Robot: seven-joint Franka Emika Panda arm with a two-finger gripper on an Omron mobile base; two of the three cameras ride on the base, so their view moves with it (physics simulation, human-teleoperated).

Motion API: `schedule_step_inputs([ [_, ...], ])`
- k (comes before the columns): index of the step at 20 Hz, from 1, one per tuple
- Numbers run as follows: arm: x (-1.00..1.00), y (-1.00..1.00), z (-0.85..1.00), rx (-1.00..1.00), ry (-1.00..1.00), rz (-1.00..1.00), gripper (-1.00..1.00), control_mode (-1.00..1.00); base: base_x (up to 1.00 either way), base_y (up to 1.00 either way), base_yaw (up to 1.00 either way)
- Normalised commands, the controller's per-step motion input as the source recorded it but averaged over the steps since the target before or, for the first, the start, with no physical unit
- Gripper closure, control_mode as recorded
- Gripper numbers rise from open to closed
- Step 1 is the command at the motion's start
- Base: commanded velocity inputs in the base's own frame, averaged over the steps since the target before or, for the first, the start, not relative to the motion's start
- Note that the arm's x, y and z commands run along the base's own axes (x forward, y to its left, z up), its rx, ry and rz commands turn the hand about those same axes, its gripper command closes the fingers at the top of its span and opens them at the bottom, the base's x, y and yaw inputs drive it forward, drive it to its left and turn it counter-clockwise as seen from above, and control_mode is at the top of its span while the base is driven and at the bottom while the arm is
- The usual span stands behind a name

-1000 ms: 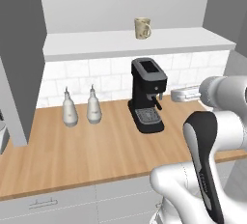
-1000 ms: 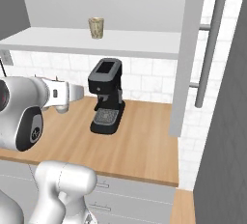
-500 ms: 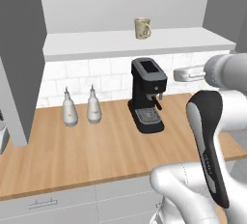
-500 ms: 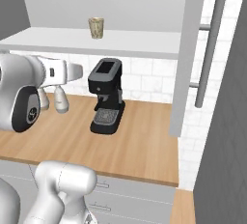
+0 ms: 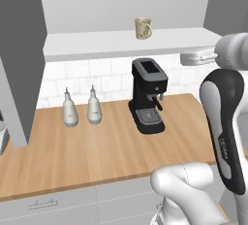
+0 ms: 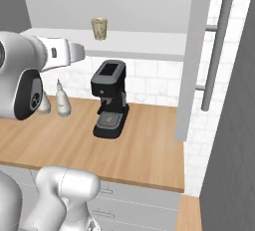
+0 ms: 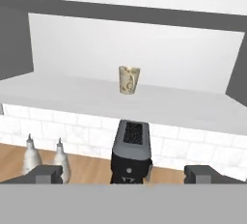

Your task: Gather all objects into one cabinet and sort the glasses and bowls to opposite sides.

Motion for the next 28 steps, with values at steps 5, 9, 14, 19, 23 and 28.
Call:
schedule_step_inputs([
  [5,0.45,0.09,0.03,0.0,-0.1,0.08,-1.0,-1.0,0.0,0.0,0.0],
  [9,0.54,0.16,0.03,0.0,0.0,0.0,-1.0,-1.0,0.0,0.0,0.0],
  [14,0.45,0.02,0.1,0.01,0.0,0.0,-1.0,-1.0,0.0,0.0,0.0],
  [19,0.03,0.0,0.0,0.0,0.0,0.03,-1.0,-1.0,0.0,0.0,0.0],
  [23,0.19,0.0,0.0,0.0,0.0,0.0,-1.0,-1.0,0.0,0.0,0.0],
  [28,0.27,0.0,0.0,0.0,0.0,0.0,-1.0,-1.0,0.0,0.0,0.0],
])
